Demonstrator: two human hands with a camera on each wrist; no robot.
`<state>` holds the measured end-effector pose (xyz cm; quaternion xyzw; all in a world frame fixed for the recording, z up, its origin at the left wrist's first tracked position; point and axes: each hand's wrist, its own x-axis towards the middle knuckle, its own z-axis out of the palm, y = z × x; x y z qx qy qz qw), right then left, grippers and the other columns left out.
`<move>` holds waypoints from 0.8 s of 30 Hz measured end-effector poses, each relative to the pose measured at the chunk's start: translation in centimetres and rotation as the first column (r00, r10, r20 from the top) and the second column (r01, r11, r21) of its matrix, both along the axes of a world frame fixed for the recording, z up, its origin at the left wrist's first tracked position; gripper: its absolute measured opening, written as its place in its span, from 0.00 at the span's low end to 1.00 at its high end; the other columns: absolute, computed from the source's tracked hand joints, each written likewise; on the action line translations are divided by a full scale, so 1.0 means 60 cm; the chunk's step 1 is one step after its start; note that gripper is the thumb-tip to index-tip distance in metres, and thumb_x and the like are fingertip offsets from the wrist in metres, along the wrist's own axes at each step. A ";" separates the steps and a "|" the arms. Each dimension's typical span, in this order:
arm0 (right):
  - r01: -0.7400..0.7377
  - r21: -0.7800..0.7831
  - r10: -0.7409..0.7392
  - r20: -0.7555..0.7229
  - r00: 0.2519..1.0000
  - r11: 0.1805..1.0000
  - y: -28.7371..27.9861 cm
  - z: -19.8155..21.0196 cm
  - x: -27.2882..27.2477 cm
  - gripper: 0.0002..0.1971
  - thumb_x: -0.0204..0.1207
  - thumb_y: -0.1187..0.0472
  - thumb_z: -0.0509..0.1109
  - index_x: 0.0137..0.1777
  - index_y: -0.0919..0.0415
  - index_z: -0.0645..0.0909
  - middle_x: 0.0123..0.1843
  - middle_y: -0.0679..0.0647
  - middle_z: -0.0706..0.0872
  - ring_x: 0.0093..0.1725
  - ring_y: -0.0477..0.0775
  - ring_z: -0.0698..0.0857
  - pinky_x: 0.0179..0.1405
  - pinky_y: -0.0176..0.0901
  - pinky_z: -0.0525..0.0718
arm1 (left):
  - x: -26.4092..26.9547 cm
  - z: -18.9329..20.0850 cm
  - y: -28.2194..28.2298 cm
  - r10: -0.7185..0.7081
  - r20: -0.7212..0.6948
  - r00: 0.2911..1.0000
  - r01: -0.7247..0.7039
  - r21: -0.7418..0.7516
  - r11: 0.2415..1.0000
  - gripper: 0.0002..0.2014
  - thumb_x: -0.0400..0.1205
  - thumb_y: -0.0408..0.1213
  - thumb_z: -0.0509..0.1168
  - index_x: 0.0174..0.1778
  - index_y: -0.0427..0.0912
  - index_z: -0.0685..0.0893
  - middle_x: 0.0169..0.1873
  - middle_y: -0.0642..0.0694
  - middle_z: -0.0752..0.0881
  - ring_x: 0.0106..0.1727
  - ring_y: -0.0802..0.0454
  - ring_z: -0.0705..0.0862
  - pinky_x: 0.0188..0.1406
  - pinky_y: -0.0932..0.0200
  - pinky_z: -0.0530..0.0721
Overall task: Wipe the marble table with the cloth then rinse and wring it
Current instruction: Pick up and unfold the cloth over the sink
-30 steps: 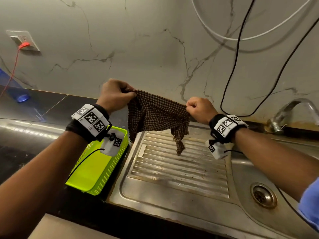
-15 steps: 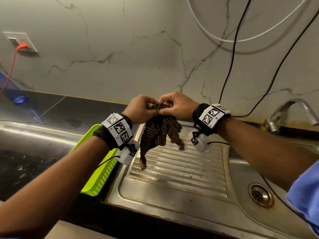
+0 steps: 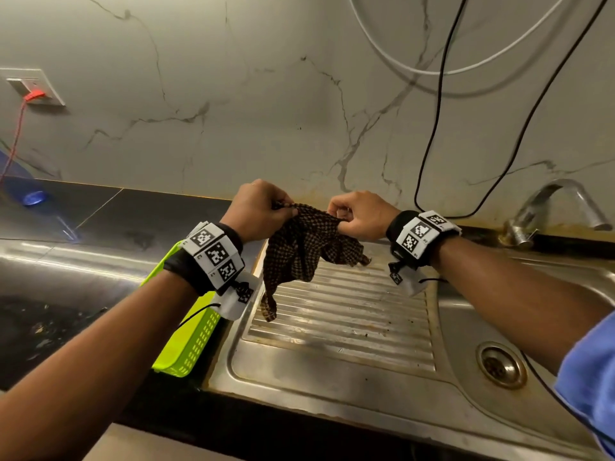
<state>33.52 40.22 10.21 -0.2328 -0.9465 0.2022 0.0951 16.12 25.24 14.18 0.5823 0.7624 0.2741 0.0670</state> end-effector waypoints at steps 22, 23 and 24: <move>0.343 -0.457 -0.407 -0.047 0.912 0.820 0.067 0.013 0.057 0.14 0.74 0.55 0.76 0.48 0.69 0.89 0.41 0.60 0.89 0.39 0.52 0.85 0.40 0.43 0.80 | -0.062 -0.014 -0.038 0.135 0.121 0.983 -0.150 0.127 0.980 0.17 0.76 0.35 0.74 0.61 0.41 0.88 0.44 0.42 0.90 0.46 0.55 0.86 0.52 0.68 0.77; 0.381 -0.507 -0.475 -0.064 0.878 0.773 0.071 0.009 0.059 0.16 0.73 0.56 0.76 0.49 0.72 0.88 0.40 0.60 0.88 0.38 0.53 0.84 0.36 0.42 0.79 | -0.069 -0.013 -0.041 0.141 0.108 0.984 -0.154 0.124 0.980 0.17 0.75 0.34 0.74 0.61 0.39 0.87 0.44 0.42 0.90 0.47 0.55 0.87 0.53 0.69 0.77; 0.411 -0.539 -0.512 -0.046 0.858 0.736 0.071 0.006 0.060 0.17 0.72 0.56 0.77 0.49 0.73 0.87 0.38 0.60 0.87 0.36 0.52 0.83 0.31 0.39 0.76 | -0.076 -0.013 -0.044 0.150 0.081 0.985 -0.159 0.111 0.981 0.17 0.75 0.33 0.74 0.60 0.38 0.87 0.45 0.42 0.91 0.48 0.54 0.88 0.55 0.67 0.78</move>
